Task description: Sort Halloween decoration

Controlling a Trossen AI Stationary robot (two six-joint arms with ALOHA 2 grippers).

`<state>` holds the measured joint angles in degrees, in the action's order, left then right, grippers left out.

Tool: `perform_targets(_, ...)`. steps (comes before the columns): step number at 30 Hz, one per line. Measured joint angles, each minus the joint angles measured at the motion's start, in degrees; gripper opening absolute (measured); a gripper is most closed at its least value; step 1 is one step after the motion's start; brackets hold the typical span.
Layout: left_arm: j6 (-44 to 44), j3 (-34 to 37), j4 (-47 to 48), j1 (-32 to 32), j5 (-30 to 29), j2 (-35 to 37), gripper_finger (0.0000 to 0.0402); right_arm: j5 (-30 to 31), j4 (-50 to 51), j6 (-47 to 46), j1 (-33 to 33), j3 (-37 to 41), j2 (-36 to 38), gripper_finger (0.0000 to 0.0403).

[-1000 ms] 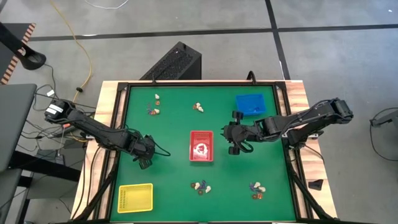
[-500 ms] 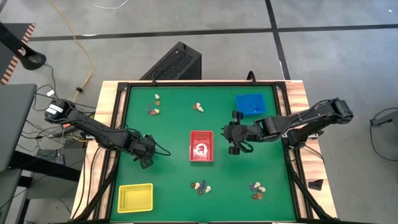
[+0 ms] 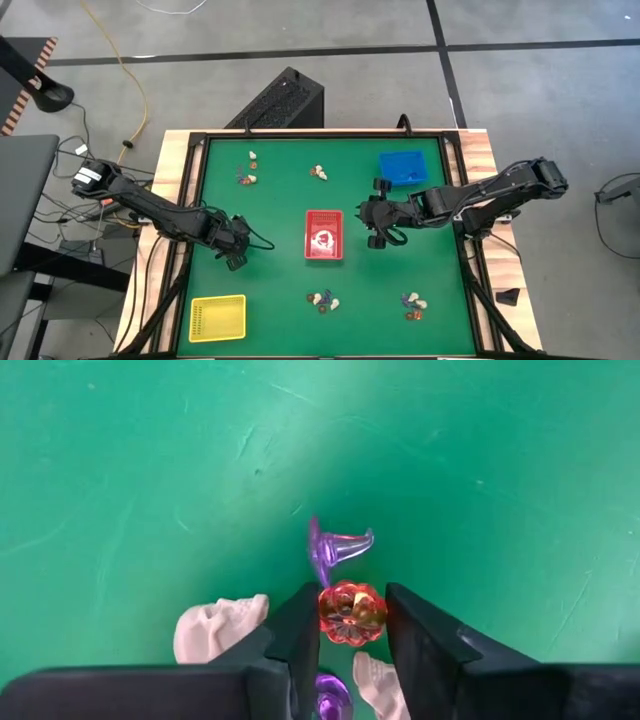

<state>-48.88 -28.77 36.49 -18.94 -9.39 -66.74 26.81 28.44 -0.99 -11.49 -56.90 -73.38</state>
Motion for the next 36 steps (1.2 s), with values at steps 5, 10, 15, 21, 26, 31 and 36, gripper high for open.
perform_targets(5, -1.3, 0.9, -0.7, 0.0, 0.1, 0.0, 0.0121, 0.0, 0.0, 0.0, 0.0, 0.0, 0.0, 0.0125)
perform_targets(10, -3.6, 4.2, -1.3, 0.0, 1.4, 0.3, 0.0122, 0.0, 0.0, 0.0, 0.0, 0.0, 0.0, 0.0125)
perform_targets(15, -1.6, 4.2, -2.0, 0.0, 1.1, 0.2, 0.0123, 0.0, -0.2, 0.0, 0.0, 0.0, 0.0, 0.0125)
perform_targets(21, 1.4, 2.8, -1.5, 0.0, 2.3, 0.0, 0.009, 0.0, -0.2, 0.0, 0.0, 0.0, 0.0, 0.0125)
perform_targets(26, 8.6, -0.3, -0.5, 0.0, 2.0, 0.6, 0.0078, 0.0, -0.1, 0.0, 0.0, 0.0, 0.0, 0.0125)
perform_targets(31, 14.9, -5.2, -0.7, -0.9, 0.1, 4.4, 0.0105, 0.0, 0.0, 0.0, 0.0, 0.0, 0.0, 0.0125)
perform_targets(36, 17.8, -7.9, -5.1, -5.0, 7.4, 8.6, 0.0104, 0.0, 0.3, 0.0, 0.0, 0.0, 0.0, 0.0125)
